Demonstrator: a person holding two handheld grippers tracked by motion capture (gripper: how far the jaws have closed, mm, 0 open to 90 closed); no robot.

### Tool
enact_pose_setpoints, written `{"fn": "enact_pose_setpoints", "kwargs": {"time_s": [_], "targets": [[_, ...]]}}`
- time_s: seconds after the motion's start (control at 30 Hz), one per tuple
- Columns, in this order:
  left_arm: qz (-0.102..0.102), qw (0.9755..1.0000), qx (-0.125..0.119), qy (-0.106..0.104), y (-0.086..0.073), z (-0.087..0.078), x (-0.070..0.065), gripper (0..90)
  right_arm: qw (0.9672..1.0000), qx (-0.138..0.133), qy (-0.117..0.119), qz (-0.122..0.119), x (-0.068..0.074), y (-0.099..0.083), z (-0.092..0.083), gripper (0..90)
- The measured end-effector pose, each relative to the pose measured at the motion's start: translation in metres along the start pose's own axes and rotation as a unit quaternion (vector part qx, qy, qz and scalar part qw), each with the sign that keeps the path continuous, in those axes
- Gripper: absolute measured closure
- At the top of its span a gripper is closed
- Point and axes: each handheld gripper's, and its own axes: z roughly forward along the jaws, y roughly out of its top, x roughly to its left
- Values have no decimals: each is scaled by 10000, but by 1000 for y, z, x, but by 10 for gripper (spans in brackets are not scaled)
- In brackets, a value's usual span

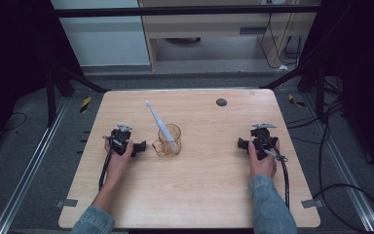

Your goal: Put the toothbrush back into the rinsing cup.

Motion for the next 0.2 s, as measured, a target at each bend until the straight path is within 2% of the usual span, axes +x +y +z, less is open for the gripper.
{"fn": "enact_pose_setpoints", "kwargs": {"time_s": [0.2], "targets": [[4,10000,-1,-5,0,0,0,0,10000,-11,-53,13,1,-1,0,2]]}}
